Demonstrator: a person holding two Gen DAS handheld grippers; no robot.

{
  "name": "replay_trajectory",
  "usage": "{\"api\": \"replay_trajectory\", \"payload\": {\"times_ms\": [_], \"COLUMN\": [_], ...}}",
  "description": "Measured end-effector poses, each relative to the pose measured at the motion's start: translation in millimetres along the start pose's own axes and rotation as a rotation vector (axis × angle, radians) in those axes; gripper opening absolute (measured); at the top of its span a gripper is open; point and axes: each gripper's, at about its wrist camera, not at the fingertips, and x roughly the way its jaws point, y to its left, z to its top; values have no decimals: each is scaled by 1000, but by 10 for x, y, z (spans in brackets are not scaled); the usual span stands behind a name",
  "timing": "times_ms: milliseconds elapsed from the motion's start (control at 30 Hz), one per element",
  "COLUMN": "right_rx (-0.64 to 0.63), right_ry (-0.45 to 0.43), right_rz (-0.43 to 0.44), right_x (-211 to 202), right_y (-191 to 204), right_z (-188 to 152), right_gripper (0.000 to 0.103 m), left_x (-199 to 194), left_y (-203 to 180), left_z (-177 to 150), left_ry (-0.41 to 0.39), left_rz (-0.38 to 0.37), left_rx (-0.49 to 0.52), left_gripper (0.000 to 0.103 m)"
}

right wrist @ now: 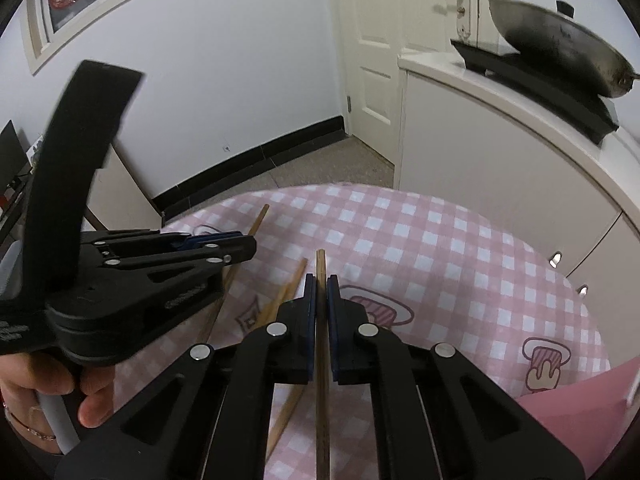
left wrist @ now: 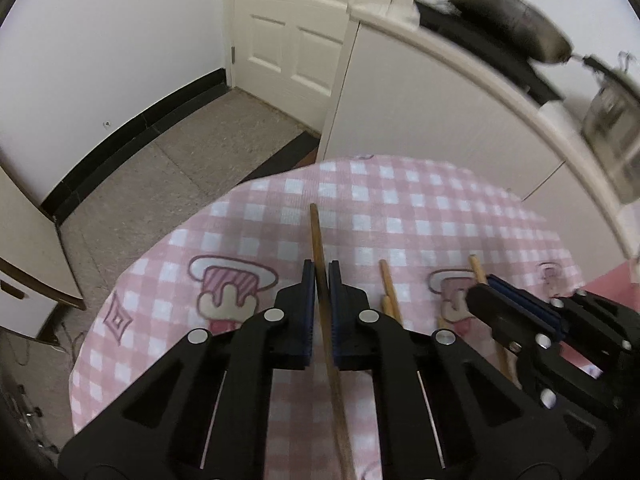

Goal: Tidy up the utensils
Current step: 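Lift the chopstick upright with the right tool and carry it over the pink cup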

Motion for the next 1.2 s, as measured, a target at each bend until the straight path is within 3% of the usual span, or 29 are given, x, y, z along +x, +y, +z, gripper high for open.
{"api": "replay_trajectory", "payload": {"times_ms": [333, 600, 867, 1200], "right_rx": [-54, -112, -126, -129], "right_ry": [-110, -223, -301, -383], "right_rz": [40, 72, 79, 60], "right_x": [-554, -1240, -1808, -2471], "right_y": [341, 603, 617, 477], "right_z": [49, -2, -110, -239], "right_gripper": [4, 4, 4, 4], "left_x": [-1041, -1767, -2312, -2788], "left_y": [-24, -219, -464, -940], "left_z": [-180, -417, -654, -725], "left_ry": [-177, -295, -387, -475], "left_rz": [-53, -88, -120, -165], "left_rx": [10, 49, 85, 156], "left_gripper": [6, 6, 6, 6]}}
